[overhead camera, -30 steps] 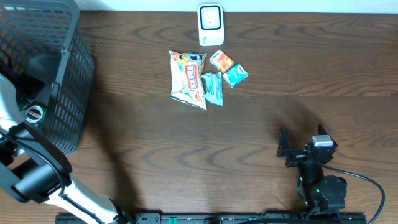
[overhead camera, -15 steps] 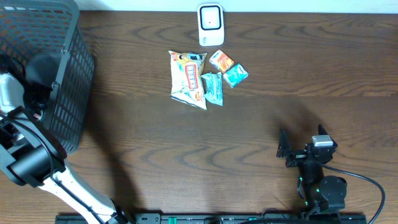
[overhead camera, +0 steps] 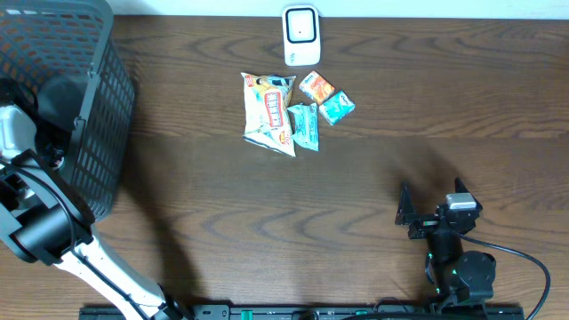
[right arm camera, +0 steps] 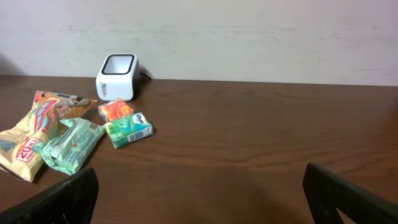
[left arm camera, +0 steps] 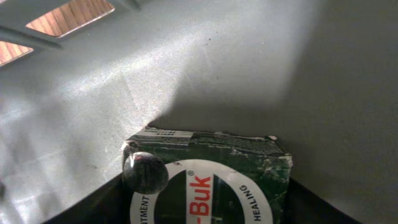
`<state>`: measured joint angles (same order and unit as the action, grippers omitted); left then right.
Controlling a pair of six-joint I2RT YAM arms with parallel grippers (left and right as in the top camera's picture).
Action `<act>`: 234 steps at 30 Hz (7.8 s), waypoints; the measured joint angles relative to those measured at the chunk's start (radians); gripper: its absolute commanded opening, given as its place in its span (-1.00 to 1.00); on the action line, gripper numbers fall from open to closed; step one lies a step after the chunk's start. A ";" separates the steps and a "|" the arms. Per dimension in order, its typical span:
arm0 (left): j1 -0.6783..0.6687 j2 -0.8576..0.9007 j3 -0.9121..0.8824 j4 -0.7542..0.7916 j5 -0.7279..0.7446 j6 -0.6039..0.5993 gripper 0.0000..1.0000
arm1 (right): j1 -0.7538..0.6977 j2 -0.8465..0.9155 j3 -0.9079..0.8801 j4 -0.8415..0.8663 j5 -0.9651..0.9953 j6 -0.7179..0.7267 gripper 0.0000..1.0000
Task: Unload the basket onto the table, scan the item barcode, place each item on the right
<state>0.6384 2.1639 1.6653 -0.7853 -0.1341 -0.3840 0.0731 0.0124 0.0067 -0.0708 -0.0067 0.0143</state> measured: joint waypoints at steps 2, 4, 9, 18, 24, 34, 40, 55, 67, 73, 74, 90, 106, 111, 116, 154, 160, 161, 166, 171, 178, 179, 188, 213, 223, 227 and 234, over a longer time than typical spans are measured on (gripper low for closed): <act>0.000 0.000 0.002 -0.004 0.000 0.000 0.14 | 0.000 0.000 0.000 0.000 0.000 0.000 0.98; 0.000 0.000 0.004 -0.008 -0.001 0.000 0.13 | 0.000 0.000 0.000 0.000 0.000 0.000 0.99; 0.000 -0.001 0.014 -0.037 0.002 0.000 0.01 | 0.000 0.000 0.000 0.000 0.000 0.000 0.99; 0.000 -0.233 0.014 -0.010 0.261 -0.012 0.01 | 0.000 0.000 0.000 0.000 0.000 0.000 0.99; 0.000 -0.502 0.016 0.096 0.492 -0.104 0.01 | 0.000 0.000 0.000 0.000 0.000 0.000 0.99; -0.307 -0.819 0.018 0.183 0.772 -0.301 0.01 | 0.000 0.000 0.000 0.000 0.000 0.000 0.99; -0.761 -0.732 0.018 0.181 0.687 -0.284 0.02 | 0.000 0.000 0.000 0.000 0.000 0.000 0.99; -1.258 -0.145 0.016 0.275 0.381 -0.210 0.24 | 0.000 0.000 0.000 0.000 0.000 0.000 0.99; -1.260 -0.019 0.014 0.321 0.363 -0.199 0.96 | 0.000 0.000 0.000 0.000 0.000 0.000 0.99; -1.245 -0.113 0.014 0.258 0.363 -0.199 0.96 | 0.000 0.000 0.000 0.000 0.000 0.000 0.98; -1.245 -0.128 0.014 0.248 0.363 -0.198 0.96 | 0.000 0.000 0.000 0.000 0.000 0.000 0.99; -0.834 -0.363 0.015 -0.283 0.058 -0.195 0.96 | 0.000 0.000 0.000 0.000 0.000 0.000 0.99; -0.752 -0.363 0.015 -0.338 0.011 -0.108 0.96 | 0.000 0.000 0.000 0.000 0.000 0.000 0.99; -0.752 -0.363 0.015 -0.338 0.004 -0.105 0.95 | 0.000 0.000 0.000 0.000 0.000 0.000 0.98; -0.752 -0.363 0.015 -0.338 0.003 -0.105 0.95 | 0.000 0.000 0.000 0.000 0.000 0.000 0.99; -0.752 -0.363 0.015 -0.338 0.000 -0.105 0.96 | -0.002 0.000 0.000 0.338 -0.467 0.626 0.98; -0.752 -0.363 0.015 -0.340 0.001 -0.105 0.95 | -0.002 0.002 0.000 0.599 -0.469 0.855 0.99; -0.752 -0.363 0.015 -0.339 0.000 -0.105 0.96 | -0.002 0.001 0.000 0.665 -0.450 0.872 0.99; -0.752 -0.363 0.015 -0.339 0.000 -0.105 0.96 | -0.002 0.042 0.118 0.631 -0.375 0.796 0.99; -0.752 -0.363 0.015 -0.338 0.000 -0.105 0.96 | -0.004 0.254 0.432 0.329 -0.417 0.586 0.98; -0.752 -0.363 0.015 -0.340 0.000 -0.105 0.95 | -0.003 0.668 0.824 -0.029 -0.526 0.362 0.99; -0.752 -0.363 0.015 -0.339 0.000 -0.105 0.96 | 0.000 0.735 0.875 -0.088 -0.541 0.338 0.99; -0.752 -0.363 0.015 -0.340 0.000 -0.105 0.95 | 0.098 1.120 1.107 -0.325 -0.557 0.190 0.99; -0.752 -0.363 0.015 -0.340 0.000 -0.105 0.95 | 0.256 1.439 1.109 -0.337 -0.519 0.160 0.98; -0.752 -0.363 0.015 -0.340 0.000 -0.105 0.96 | 0.319 1.551 1.109 -0.308 -0.510 0.164 0.98; -0.752 -0.363 0.015 -0.340 0.000 -0.105 0.96 | 0.319 1.551 1.109 -0.307 -0.454 0.190 0.98; -0.752 -0.363 0.015 -0.340 0.000 -0.105 0.95 | 0.323 1.583 1.109 -0.241 -0.248 0.350 0.28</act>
<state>-0.1139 1.8008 1.6806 -1.1248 -0.1341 -0.4889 0.3958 1.5951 1.1152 -0.3115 -0.2550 0.3645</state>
